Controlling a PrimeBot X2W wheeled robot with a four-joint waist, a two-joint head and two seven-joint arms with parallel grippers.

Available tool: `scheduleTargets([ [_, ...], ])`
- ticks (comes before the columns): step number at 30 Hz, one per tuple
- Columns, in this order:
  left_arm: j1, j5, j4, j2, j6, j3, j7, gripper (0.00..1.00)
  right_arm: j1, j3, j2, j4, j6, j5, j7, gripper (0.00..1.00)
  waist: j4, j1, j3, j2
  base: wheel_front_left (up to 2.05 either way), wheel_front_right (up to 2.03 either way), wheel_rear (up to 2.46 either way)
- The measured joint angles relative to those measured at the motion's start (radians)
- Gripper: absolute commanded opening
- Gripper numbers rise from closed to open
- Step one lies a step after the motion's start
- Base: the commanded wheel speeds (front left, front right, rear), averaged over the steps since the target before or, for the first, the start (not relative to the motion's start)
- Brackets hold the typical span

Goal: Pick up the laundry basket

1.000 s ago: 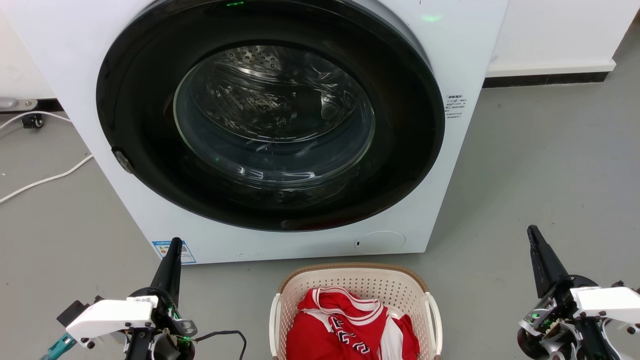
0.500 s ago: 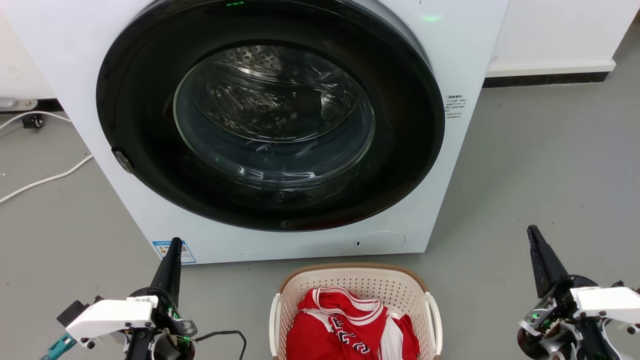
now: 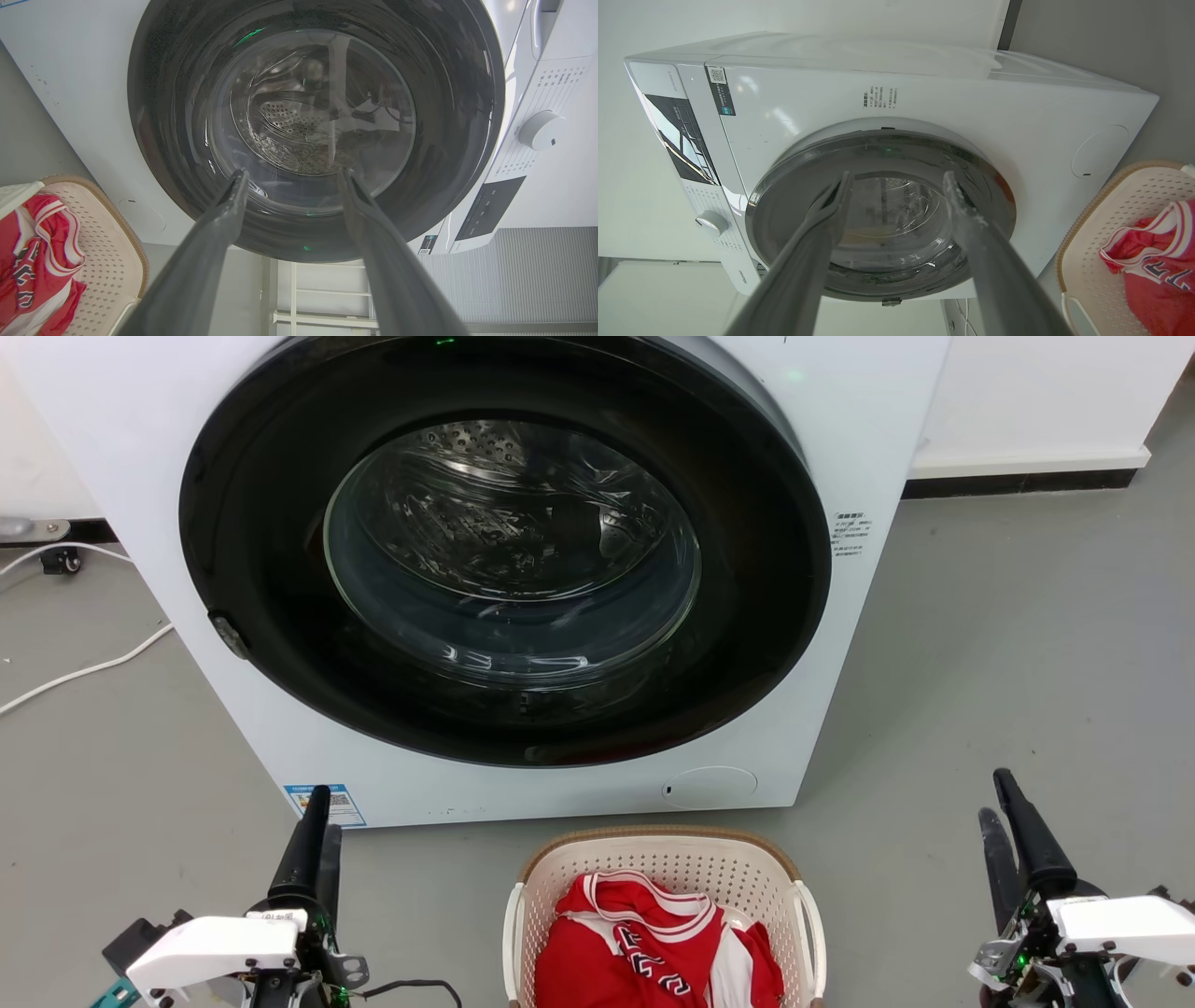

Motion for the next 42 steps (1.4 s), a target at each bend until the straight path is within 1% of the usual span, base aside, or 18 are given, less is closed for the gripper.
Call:
scheduleTargets([
  [6,0.000,0.094,-0.033,0.000,0.004,0.009,-0.027,1.00,0.002,0.005,0.000,-0.044,0.000,-0.128,-0.028,1.00,0.000,0.0000,0.002,0.0000,0.00,0.00,0.00],
  [10,0.001,0.168,-0.060,0.000,0.007,0.009,-0.045,1.00,0.002,0.021,0.000,-0.077,0.000,-0.235,-0.044,1.00,0.000,0.0000,0.004,-0.0001,0.00,0.00,0.00],
  [17,0.007,0.302,-0.102,0.000,0.024,-0.004,-0.072,1.00,0.013,0.050,0.000,-0.120,0.000,-0.413,-0.072,1.00,0.001,0.0000,0.005,0.0000,0.00,0.00,0.00],
  [25,0.022,0.452,-0.137,0.000,0.041,-0.028,-0.103,1.00,0.026,0.075,0.000,-0.155,0.000,-0.589,-0.103,1.00,0.001,0.0000,0.006,-0.0001,0.00,0.00,0.00],
  [31,0.030,0.559,-0.156,0.001,0.050,-0.043,-0.124,1.00,0.037,0.092,0.000,-0.166,0.000,-0.697,-0.124,1.00,0.001,0.0000,0.006,0.0000,0.00,0.00,0.00],
  [42,0.043,0.731,-0.182,0.001,0.067,-0.067,-0.159,1.00,0.050,0.107,0.000,-0.198,0.000,-0.857,-0.159,1.00,0.001,0.0000,0.008,0.0000,0.00,0.00,0.00],
])
